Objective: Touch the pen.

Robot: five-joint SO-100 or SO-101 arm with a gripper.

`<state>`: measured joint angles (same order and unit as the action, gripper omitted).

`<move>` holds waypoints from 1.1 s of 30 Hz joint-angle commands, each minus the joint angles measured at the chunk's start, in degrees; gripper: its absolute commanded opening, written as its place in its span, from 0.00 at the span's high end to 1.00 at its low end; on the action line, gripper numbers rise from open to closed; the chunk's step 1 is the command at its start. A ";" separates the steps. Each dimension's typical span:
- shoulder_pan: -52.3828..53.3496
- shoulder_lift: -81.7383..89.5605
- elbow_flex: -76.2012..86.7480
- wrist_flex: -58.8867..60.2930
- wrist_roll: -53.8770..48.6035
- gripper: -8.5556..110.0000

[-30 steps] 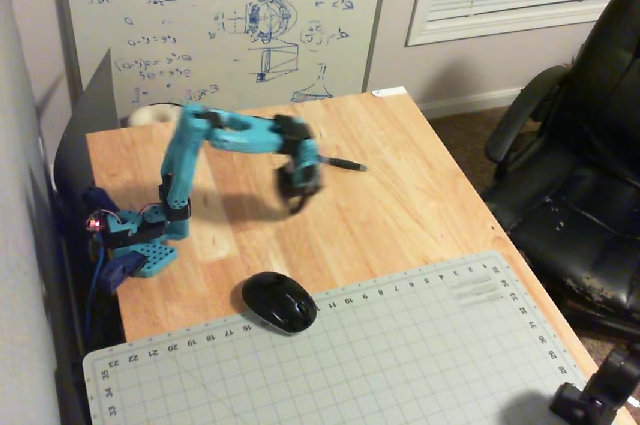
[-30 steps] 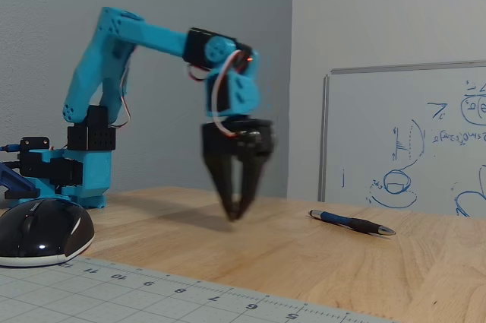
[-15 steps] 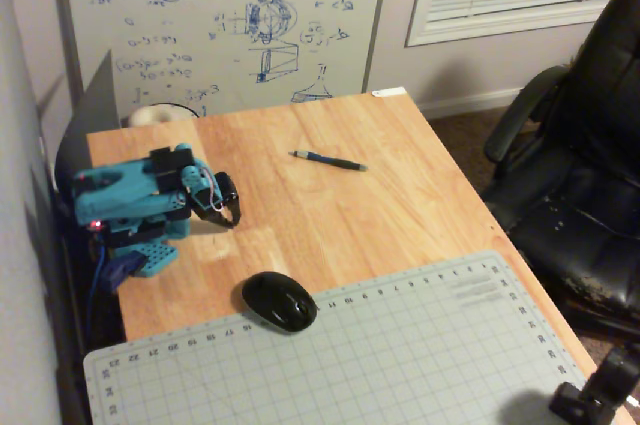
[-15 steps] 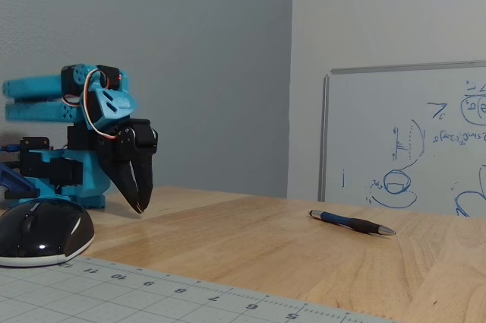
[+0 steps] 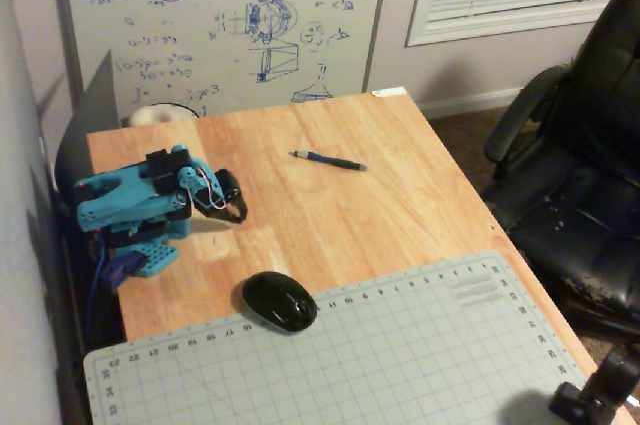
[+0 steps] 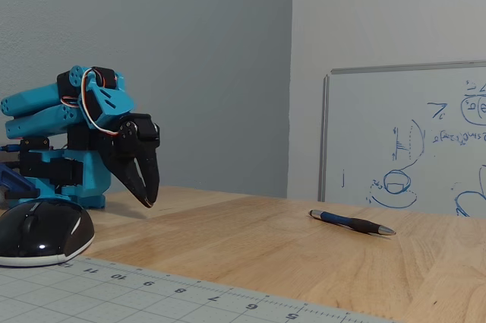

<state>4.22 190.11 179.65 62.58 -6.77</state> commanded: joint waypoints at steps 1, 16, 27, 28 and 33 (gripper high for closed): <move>-3.43 -5.80 -7.91 -5.71 0.26 0.92; -7.73 -81.47 -58.36 -24.79 -0.53 0.92; -12.04 -112.85 -92.72 -24.61 0.35 0.92; -12.30 -114.43 -94.66 -24.61 0.35 0.92; -13.45 -122.61 -104.68 -24.61 0.35 0.92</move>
<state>-8.09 68.55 85.69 38.94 -6.77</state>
